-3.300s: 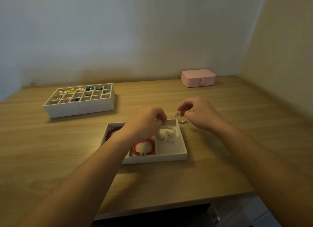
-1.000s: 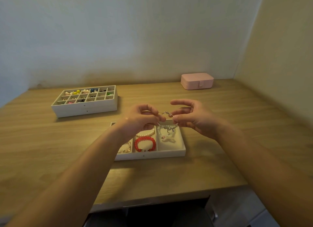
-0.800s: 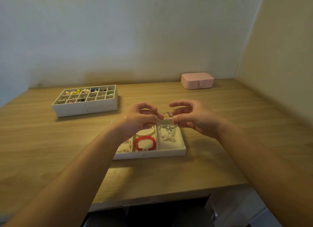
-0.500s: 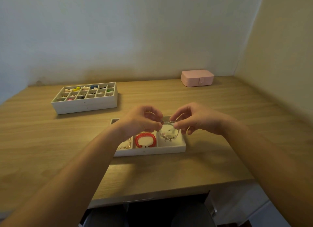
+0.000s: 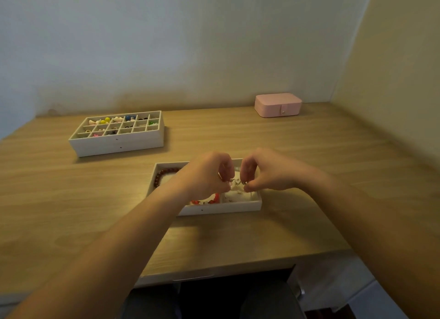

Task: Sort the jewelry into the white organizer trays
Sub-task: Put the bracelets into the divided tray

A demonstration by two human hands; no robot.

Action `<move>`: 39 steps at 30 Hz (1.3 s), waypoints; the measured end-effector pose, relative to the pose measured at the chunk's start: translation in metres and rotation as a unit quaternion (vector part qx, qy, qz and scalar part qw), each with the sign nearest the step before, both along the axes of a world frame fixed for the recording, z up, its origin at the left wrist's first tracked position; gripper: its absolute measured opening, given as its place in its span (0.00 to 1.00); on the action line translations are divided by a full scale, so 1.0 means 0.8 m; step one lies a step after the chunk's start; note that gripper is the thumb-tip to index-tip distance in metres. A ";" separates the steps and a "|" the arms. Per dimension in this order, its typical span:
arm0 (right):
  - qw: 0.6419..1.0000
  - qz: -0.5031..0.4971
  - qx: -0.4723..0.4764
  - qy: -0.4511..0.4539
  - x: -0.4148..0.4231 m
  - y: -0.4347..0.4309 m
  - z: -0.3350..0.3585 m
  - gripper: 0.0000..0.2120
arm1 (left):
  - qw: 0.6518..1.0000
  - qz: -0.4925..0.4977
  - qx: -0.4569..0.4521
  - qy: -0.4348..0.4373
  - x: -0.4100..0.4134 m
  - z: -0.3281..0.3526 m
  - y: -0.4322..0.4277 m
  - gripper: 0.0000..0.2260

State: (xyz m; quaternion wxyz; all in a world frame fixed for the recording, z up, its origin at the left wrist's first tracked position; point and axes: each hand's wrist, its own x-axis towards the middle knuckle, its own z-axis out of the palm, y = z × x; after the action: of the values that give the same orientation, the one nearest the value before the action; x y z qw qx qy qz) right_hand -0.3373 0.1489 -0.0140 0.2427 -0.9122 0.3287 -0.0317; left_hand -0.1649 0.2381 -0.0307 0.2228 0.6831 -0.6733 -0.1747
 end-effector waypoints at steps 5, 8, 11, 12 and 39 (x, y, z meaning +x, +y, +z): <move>0.997 0.001 -0.068 0.039 0.005 0.002 -0.005 0.03 | 0.998 -0.004 -0.010 -0.066 -0.003 -0.008 -0.002 0.09; 0.991 -0.004 -0.114 0.067 0.008 0.005 -0.007 0.02 | 0.996 0.002 -0.020 -0.091 -0.003 -0.011 -0.002 0.08; 0.990 0.001 -0.122 0.067 0.007 0.007 -0.006 0.02 | 0.993 0.001 -0.028 -0.115 -0.001 -0.013 -0.001 0.07; 0.992 0.008 -0.110 0.064 0.007 0.007 -0.006 0.03 | 0.991 0.000 -0.025 -0.130 -0.001 -0.013 0.001 0.06; 0.975 -0.069 0.095 -0.189 0.135 0.008 -0.011 0.21 | 0.942 0.313 -0.089 0.081 0.159 -0.004 0.060 0.17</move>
State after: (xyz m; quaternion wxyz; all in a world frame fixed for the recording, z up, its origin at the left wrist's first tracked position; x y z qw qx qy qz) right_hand -0.2296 0.1557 -0.0230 0.3835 -0.8373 0.3410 -0.1886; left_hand -0.0379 0.2863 -0.0338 0.3800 0.8202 -0.4179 -0.0907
